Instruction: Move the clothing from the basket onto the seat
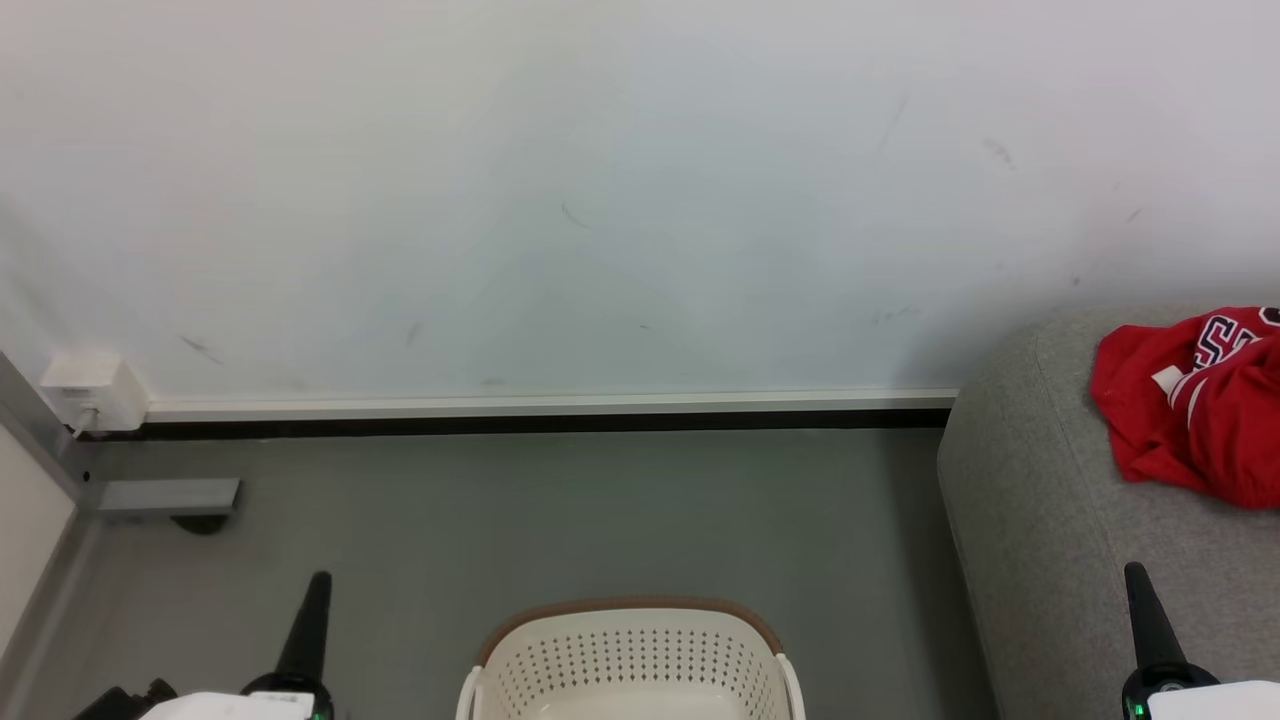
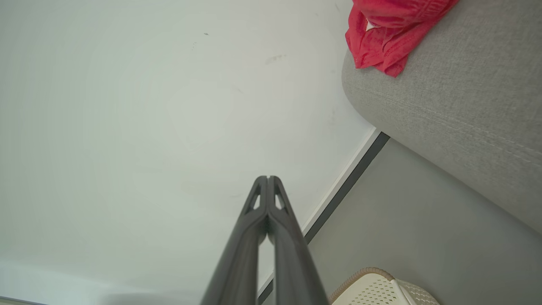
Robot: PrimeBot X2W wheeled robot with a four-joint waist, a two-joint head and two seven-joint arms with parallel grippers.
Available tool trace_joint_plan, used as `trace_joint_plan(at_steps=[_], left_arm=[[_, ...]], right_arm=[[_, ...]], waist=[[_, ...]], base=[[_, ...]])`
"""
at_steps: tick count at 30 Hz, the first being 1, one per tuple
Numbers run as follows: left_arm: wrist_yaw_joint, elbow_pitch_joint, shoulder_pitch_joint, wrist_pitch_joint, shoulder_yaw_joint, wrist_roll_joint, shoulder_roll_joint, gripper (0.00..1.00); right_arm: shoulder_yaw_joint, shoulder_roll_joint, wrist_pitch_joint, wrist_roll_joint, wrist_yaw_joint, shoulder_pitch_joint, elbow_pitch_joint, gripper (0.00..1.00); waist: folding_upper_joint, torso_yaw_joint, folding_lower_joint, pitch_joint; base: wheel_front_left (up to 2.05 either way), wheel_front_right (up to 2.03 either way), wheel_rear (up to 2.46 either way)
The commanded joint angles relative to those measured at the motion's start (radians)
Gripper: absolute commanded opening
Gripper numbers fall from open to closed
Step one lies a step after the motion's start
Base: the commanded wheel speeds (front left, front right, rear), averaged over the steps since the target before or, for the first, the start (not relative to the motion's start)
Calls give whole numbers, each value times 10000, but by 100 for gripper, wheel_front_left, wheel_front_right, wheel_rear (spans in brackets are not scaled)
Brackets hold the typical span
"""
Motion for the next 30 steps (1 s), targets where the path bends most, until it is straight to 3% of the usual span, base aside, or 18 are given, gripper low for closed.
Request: trace_joint_plan(at_steps=[1, 30], left_arm=[[-70, -72, -165, 27, 77, -171, -4, 0], [-334, -55, -510, 638, 380, -2229, -137, 0]], right_arm=[[-47, -106, 53, 258, 3, -221, -80, 0], [-253, -117, 669, 2678, 4, -495, -105, 0]], waist=[[0, 2, -1, 3], [0, 54, -1, 110]], base=[[0, 0, 0], [0, 0, 0]])
